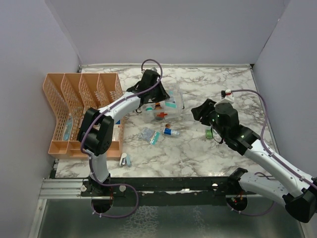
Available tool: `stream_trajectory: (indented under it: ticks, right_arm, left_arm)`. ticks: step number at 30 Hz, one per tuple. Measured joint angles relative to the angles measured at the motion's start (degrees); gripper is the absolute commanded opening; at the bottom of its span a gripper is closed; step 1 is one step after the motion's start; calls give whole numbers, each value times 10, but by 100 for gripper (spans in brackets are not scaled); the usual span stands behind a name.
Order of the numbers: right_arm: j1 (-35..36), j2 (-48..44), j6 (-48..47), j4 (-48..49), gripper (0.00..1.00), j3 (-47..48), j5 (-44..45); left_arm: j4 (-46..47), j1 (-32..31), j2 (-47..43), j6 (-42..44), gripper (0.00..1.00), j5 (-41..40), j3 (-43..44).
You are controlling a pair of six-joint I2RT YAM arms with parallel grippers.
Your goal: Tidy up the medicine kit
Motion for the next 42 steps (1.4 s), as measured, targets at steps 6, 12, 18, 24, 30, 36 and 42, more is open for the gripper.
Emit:
stream_trajectory:
  ticks: [6, 12, 18, 24, 30, 36, 42]
  right_arm:
    - [0, 22, -1, -16, 48, 23, 24]
    - [0, 30, -7, -22, 48, 26, 35]
    - [0, 27, -19, -9, 48, 7, 40]
    - [0, 32, -46, 9, 47, -2, 30]
    - [0, 43, -72, 28, 47, -2, 11]
    - [0, 44, -87, 32, 47, -2, 9]
    - [0, 44, -90, 42, 47, -4, 9]
  left_arm:
    - [-30, 0, 34, -2, 10, -8, 15]
    - [-41, -2, 65, -12, 10, -15, 42]
    - [-42, -8, 100, -16, 12, -16, 55]
    - [-47, -9, 130, -17, 18, -15, 69]
    - [-49, -10, 133, -16, 42, -17, 74]
    - [-82, -12, 133, -8, 52, -31, 79]
    - [-143, -23, 112, 3, 56, -57, 88]
